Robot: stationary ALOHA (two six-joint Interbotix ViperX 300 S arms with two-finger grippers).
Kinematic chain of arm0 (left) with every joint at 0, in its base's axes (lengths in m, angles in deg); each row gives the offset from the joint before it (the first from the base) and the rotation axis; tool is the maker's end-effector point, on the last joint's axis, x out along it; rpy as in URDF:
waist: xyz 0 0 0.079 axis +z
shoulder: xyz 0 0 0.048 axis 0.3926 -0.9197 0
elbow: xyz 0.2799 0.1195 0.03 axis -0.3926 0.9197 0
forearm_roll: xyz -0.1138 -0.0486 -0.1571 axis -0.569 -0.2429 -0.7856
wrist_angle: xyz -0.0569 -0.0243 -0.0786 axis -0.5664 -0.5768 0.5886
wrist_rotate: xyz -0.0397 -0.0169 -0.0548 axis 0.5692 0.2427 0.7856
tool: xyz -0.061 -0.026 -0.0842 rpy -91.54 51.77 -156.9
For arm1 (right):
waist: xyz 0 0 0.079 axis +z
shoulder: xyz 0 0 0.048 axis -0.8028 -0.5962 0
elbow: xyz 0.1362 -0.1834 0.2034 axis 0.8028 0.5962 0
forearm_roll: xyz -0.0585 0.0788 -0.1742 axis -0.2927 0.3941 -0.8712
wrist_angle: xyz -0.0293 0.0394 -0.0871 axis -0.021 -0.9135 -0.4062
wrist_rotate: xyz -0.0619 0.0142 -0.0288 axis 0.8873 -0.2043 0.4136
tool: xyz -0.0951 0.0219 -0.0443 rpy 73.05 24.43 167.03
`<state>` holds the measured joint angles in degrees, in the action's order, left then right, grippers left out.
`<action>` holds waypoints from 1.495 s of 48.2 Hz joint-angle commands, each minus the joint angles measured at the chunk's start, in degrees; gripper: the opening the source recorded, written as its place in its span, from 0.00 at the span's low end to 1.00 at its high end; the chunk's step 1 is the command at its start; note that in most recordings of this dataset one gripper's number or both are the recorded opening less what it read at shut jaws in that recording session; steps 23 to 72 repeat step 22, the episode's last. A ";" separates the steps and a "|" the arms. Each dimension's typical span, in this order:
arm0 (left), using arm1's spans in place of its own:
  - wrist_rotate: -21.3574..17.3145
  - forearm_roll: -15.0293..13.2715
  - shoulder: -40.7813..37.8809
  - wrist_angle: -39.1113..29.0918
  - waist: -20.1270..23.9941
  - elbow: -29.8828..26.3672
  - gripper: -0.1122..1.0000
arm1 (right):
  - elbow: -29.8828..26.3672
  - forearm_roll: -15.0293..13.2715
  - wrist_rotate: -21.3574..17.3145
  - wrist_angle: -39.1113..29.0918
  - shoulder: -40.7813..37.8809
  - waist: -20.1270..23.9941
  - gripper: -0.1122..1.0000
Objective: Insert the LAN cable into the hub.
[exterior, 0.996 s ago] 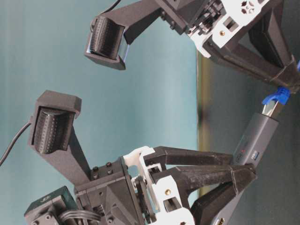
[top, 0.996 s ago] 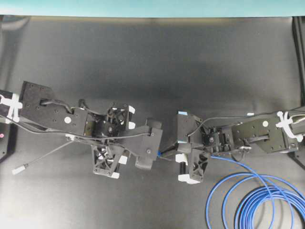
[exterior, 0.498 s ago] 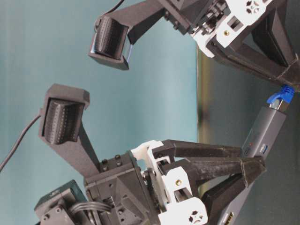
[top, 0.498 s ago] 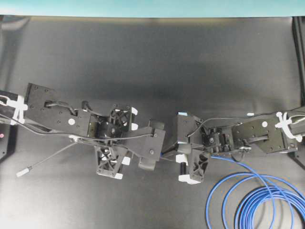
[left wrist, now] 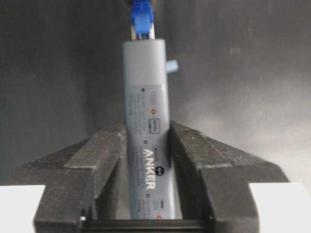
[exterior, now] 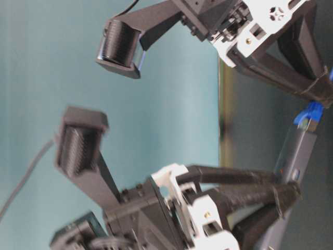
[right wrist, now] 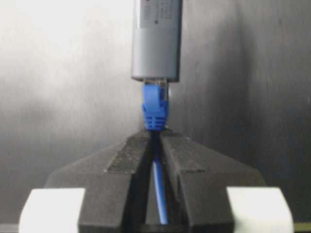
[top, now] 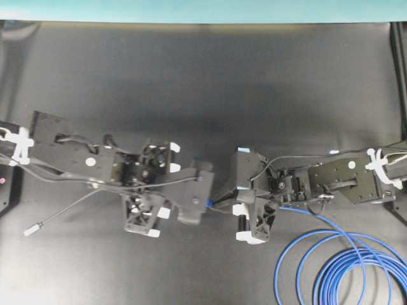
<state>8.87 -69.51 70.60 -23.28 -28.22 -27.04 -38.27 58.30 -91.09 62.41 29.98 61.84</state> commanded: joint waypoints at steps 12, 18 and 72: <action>0.18 0.18 1.85 1.41 -0.62 1.93 0.35 | 1.49 0.53 -2.11 1.41 2.55 -0.53 0.35; 0.26 0.18 1.58 1.41 -0.70 2.29 0.35 | 2.37 0.44 -3.60 2.37 3.60 0.62 0.69; 1.05 0.09 1.67 1.41 -0.62 2.55 0.35 | 4.22 0.53 -4.22 5.19 5.36 1.67 0.85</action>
